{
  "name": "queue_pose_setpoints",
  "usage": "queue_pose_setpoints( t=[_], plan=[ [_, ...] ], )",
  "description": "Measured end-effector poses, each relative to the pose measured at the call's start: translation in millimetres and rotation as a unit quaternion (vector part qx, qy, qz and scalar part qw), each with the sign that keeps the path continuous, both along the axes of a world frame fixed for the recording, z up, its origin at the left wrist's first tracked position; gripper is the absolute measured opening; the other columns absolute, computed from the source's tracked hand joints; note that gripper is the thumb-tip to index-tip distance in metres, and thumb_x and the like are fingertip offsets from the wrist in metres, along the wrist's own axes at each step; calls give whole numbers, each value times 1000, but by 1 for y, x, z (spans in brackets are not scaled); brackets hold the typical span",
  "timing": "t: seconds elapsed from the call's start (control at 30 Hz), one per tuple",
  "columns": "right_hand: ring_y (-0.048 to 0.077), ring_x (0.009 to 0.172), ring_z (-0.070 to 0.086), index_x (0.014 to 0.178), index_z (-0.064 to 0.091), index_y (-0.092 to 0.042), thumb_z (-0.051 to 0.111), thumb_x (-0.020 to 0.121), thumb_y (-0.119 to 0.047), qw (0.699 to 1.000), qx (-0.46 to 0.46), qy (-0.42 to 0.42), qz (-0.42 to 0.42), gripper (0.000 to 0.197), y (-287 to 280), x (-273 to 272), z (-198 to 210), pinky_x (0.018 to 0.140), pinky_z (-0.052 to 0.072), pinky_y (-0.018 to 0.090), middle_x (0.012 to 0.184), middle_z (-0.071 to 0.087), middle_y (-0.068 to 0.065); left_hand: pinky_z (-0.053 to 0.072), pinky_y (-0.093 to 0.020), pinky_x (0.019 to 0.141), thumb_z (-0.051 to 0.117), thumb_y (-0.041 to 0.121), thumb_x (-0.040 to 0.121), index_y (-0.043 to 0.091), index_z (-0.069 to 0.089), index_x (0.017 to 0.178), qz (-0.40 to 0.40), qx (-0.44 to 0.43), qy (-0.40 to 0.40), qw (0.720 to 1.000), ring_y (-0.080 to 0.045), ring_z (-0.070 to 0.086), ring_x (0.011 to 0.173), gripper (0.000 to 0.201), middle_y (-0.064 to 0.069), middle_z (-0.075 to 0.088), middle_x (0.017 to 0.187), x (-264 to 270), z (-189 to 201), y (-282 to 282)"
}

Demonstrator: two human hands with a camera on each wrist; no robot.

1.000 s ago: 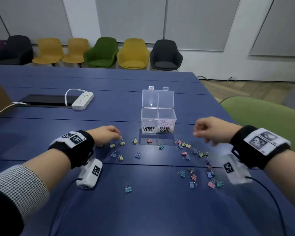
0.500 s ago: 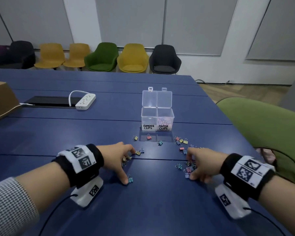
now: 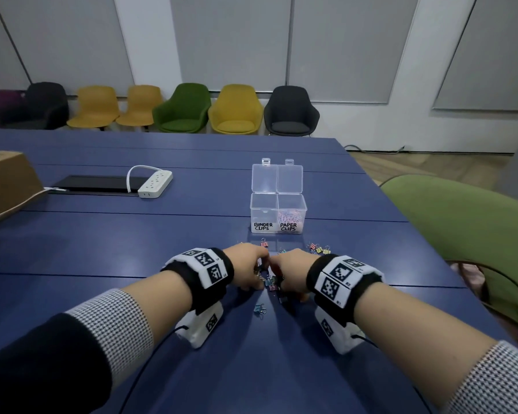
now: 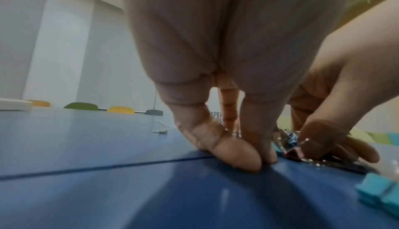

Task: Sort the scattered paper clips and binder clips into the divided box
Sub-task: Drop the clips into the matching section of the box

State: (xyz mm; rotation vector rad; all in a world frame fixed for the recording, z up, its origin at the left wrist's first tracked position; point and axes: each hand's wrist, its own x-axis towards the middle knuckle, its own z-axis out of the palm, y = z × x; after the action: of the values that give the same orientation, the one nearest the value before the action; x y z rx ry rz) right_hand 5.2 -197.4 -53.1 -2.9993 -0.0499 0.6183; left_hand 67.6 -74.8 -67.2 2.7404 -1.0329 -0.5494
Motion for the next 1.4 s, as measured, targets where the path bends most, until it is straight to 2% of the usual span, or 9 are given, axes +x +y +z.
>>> queue_pose_setpoints(
  t=[0.23,0.4,0.5,0.6,0.7,0.87,1.07,1.17,1.4],
  plan=[
    [30,106,63,124,54,-9,53,93,-21,998,-54,4,17,33,9,2,0,74,47,32,119,63,14,44,-29,74,62,14,85,9,55,112,-34,56,-30,997,-27,59,98,29,-10,64,111,1,3,-11],
    [31,111,62,124,57,-9,55,93,-30,996,-88,10,19,38,13,8,0,83,49,34,122,63,13,41,-26,64,62,12,85,18,54,101,-32,91,-6,995,-21,52,83,20,-3,57,94,4,8,-16],
    [31,108,64,118,58,-9,55,93,-24,999,-44,17,6,29,8,7,6,71,49,29,118,65,13,40,-25,66,60,10,85,13,58,102,-47,97,-13,994,-20,49,82,17,-7,58,94,5,12,-17],
    [30,90,70,92,53,-13,59,88,-16,999,2,16,-35,8,-3,9,4,49,46,24,95,65,9,37,-22,51,60,9,85,16,53,78,-42,82,-22,996,-19,49,67,13,1,55,72,8,10,-17],
    [22,56,63,89,51,-16,62,84,-17,991,92,7,-99,12,-17,14,-4,52,51,27,74,64,4,39,-16,51,66,8,83,18,54,82,-29,67,-2,997,-5,47,51,16,10,49,62,10,6,-15],
    [20,43,59,78,41,-12,51,86,2,921,330,19,-205,18,-32,11,-11,45,54,28,57,57,12,48,-23,62,63,8,82,20,51,74,-1,41,44,998,-8,54,51,19,6,55,58,15,2,-12],
    [15,38,57,80,43,-11,46,89,5,854,445,-15,-270,18,-42,10,-16,38,51,22,62,53,14,55,-32,72,67,8,79,22,53,66,42,-30,113,992,-13,64,56,24,0,61,66,25,-2,-4],
    [14,36,56,79,44,-10,47,89,5,841,464,-26,-279,18,-44,9,-20,37,50,21,62,52,14,56,-30,67,68,3,81,17,56,67,88,-116,207,968,-18,66,60,23,-3,65,68,32,-3,4],
    [16,38,54,81,44,-7,46,90,8,816,509,-61,-266,18,-58,23,-4,37,47,21,60,49,13,55,-16,52,54,-11,88,5,53,73,196,-405,372,812,-10,61,48,22,-6,59,62,67,27,2]
  ],
)
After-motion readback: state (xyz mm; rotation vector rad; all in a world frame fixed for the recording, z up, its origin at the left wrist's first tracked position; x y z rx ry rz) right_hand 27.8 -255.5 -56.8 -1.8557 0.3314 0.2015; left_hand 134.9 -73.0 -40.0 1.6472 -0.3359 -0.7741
